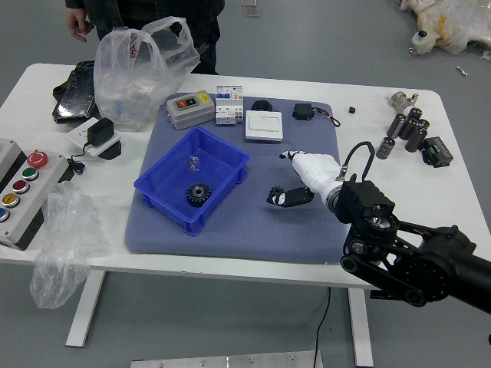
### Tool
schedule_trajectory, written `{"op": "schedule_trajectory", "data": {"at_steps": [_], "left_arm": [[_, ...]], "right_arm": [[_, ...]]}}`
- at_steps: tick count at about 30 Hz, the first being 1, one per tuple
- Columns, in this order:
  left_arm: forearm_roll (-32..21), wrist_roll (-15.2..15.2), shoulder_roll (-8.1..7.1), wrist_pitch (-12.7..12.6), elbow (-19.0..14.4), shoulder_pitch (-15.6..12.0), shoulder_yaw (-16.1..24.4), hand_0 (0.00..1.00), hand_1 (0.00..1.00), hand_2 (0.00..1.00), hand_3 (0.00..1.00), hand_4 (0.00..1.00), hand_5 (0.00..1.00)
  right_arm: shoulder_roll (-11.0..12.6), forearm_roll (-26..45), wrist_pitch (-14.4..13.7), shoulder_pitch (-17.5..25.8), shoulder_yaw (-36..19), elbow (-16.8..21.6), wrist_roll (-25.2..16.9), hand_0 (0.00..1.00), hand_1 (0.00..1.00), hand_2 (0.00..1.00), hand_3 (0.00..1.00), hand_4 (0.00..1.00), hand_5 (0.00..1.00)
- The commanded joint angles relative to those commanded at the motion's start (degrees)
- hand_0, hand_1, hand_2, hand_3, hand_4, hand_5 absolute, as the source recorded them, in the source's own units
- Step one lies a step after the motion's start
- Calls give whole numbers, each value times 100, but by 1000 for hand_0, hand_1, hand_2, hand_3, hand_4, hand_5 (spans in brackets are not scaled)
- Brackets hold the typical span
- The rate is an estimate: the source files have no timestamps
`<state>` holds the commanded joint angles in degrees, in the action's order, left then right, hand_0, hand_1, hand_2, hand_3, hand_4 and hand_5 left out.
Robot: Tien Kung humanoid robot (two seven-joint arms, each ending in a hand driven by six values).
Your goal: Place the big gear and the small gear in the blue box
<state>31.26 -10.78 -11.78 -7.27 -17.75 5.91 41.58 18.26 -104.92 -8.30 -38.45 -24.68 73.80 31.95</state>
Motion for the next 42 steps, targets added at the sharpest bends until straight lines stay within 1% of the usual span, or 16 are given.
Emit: {"op": "schedule_trajectory", "data": {"at_steps": [2, 3, 8, 9, 14, 15, 19, 20, 21, 23, 32, 33, 42], "left_arm": [[-1, 0, -2, -2, 0, 0, 2, 610, 562, 556, 658, 738, 415], [2, -2, -4, -2, 0, -1, 5, 610, 562, 557, 659, 739, 415], [-4, 4, -6, -3, 1, -3, 1, 610, 562, 557, 659, 739, 415], [-15, 11, -5, -2, 2, -2, -11, 610, 563, 557, 658, 740, 418], [-52, 37, 3, 3, 4, 4, -51, 610, 563, 557, 658, 740, 418], [-55, 40, 4, 3, 5, 5, -55, 610, 563, 557, 659, 740, 417], [-58, 45, 3, 3, 6, 6, -59, 610, 563, 557, 659, 740, 417], [-59, 46, 2, 3, 7, 7, -60, 610, 563, 557, 659, 740, 417], [-62, 49, 2, 3, 7, 9, -63, 610, 562, 557, 659, 740, 418], [-70, 54, 2, 2, 7, 12, -70, 610, 562, 557, 659, 740, 418], [-105, 73, 4, -1, 11, 15, -96, 610, 562, 557, 659, 740, 418], [-110, 75, 4, -2, 11, 14, -99, 610, 562, 557, 660, 740, 419], [-112, 81, 4, -3, 10, 13, -107, 610, 562, 558, 660, 743, 422]], "right_arm": [[-12, 46, -18, -5, 67, -51, -10, 297, 476, 846, 882, 929, 466], [-19, 70, -32, -9, 106, -76, -15, 291, 461, 708, 798, 835, 362], [-78, 174, -118, -35, 277, -242, -65, 291, 461, 708, 798, 835, 362], [-92, 193, -144, -40, 308, -282, -84, 276, 425, 595, 665, 688, 235], [-148, 277, -364, -53, 440, -425, -197, 276, 425, 595, 665, 688, 235], [-158, 286, -424, -58, 462, -439, -224, 240, 375, 455, 592, 577, 156], [-186, 298, -633, -81, 514, -470, -318, 240, 375, 455, 592, 577, 156], [-191, 301, -672, -87, 521, -475, -337, 240, 375, 455, 592, 577, 156], [-195, 307, -703, -90, 528, -480, -352, 231, 362, 436, 568, 561, 148], [-205, 331, -755, -96, 548, -498, -381, 231, 362, 436, 568, 561, 148], [-251, 445, -864, -99, 687, -559, -464, 230, 361, 431, 565, 560, 162], [-250, 440, -877, -103, 689, -556, -474, 230, 363, 427, 561, 572, 176], [-149, 299, -951, -207, 479, -437, -514, 231, 363, 426, 558, 578, 182]]}}
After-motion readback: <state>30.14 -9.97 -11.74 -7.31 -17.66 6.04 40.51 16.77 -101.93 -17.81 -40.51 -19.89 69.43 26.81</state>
